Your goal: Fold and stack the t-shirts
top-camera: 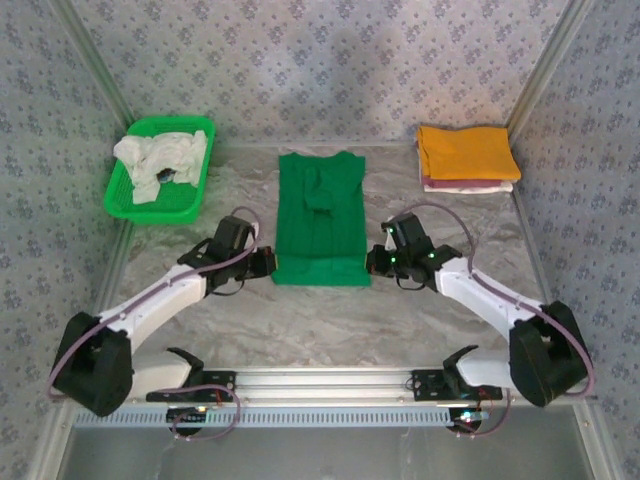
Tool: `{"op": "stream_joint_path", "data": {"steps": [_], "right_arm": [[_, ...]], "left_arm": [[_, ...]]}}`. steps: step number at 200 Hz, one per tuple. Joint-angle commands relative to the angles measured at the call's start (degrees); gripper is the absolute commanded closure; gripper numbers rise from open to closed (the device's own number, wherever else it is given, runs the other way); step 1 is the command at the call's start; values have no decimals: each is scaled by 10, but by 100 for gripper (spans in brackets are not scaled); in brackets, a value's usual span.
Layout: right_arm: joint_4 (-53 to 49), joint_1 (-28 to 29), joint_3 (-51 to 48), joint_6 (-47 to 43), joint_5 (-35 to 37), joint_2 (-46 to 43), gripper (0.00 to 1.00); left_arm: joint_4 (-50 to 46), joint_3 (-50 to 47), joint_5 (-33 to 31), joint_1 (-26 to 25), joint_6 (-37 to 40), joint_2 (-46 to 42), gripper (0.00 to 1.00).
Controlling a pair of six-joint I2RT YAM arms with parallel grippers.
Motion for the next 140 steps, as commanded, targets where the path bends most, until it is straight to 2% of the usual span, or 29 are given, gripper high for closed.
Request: {"op": "stream_joint_path", "data": {"steps": [1, 41, 89, 95, 101, 105, 113, 120, 128, 140], "right_arm": [[15, -15, 35, -29, -5, 26, 100], [36, -38, 83, -31, -7, 89, 100], [41, -76, 199, -32, -31, 234, 100], [36, -84, 225, -30, -38, 260, 93], [34, -90, 242, -27, -42, 282, 79], [32, -95, 272, -23, -46, 305, 72], [23, -108, 321, -19, -65, 342, 70], [16, -120, 360, -12, -85, 370, 70], [11, -131, 398, -4, -96, 393, 70], [-18, -139, 441, -7, -99, 409, 65]], "left_arm": [[52, 44, 13, 11, 38, 31, 100], [64, 115, 31, 33, 75, 114, 100], [79, 221, 47, 69, 117, 256, 100], [74, 245, 46, 77, 123, 281, 89], [66, 276, 46, 86, 130, 307, 77], [61, 296, 46, 92, 133, 325, 75], [58, 334, 48, 107, 134, 359, 83], [56, 367, 56, 122, 126, 385, 84], [48, 405, 70, 138, 117, 409, 79], [28, 454, 74, 152, 111, 430, 65]]}}
